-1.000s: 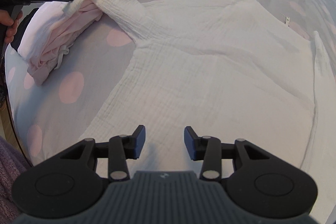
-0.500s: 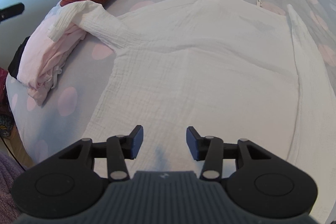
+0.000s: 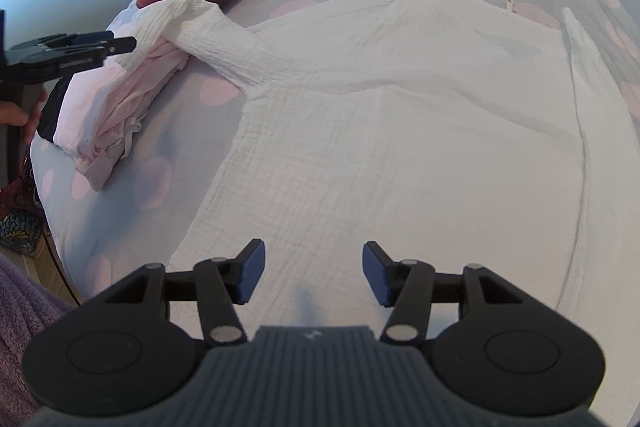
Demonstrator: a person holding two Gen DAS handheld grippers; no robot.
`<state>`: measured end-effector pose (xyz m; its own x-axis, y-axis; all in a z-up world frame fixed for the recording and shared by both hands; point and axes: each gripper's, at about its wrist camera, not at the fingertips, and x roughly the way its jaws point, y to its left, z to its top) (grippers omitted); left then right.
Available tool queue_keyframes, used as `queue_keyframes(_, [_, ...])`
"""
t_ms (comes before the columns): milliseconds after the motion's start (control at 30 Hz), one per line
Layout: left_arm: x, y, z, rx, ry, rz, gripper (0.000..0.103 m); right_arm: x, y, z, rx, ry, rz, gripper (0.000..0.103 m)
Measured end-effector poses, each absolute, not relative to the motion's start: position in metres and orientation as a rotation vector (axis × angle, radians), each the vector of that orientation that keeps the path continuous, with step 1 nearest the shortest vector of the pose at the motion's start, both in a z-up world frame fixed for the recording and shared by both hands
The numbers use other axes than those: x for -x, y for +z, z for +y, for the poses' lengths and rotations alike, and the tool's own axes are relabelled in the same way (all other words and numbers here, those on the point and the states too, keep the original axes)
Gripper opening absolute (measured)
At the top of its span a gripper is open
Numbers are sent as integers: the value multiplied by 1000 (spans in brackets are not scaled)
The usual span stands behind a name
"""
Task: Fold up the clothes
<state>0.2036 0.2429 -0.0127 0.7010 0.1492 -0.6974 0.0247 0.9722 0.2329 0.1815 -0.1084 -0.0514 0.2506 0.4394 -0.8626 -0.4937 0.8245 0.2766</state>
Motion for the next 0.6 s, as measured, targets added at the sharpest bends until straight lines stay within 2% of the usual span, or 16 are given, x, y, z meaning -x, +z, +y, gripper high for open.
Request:
queue_keyframes(67, [-212, -20, 248, -222, 54, 804, 28, -183, -53, -111, 49, 631, 1162, 58])
queue_keyframes(100, [-215, -23, 249, -225, 48, 804, 12, -183, -54, -111, 49, 630, 1163, 58])
queue_keyframes(133, [-216, -23, 250, -228, 48, 800, 8, -183, -54, -112, 48, 628, 1163, 58])
queue_keyframes(333, [-200, 22, 226, -351, -38, 711, 5, -185, -54, -117, 37, 622, 1163, 60])
queue_keyframes(500, [-154, 73, 176, -450, -242, 633, 5, -184, -52, -121, 23, 618, 1163, 60])
queue_keyframes(600, [-120, 79, 136, -542, -378, 653, 5, -181, -48, -122, 13, 621, 1153, 61])
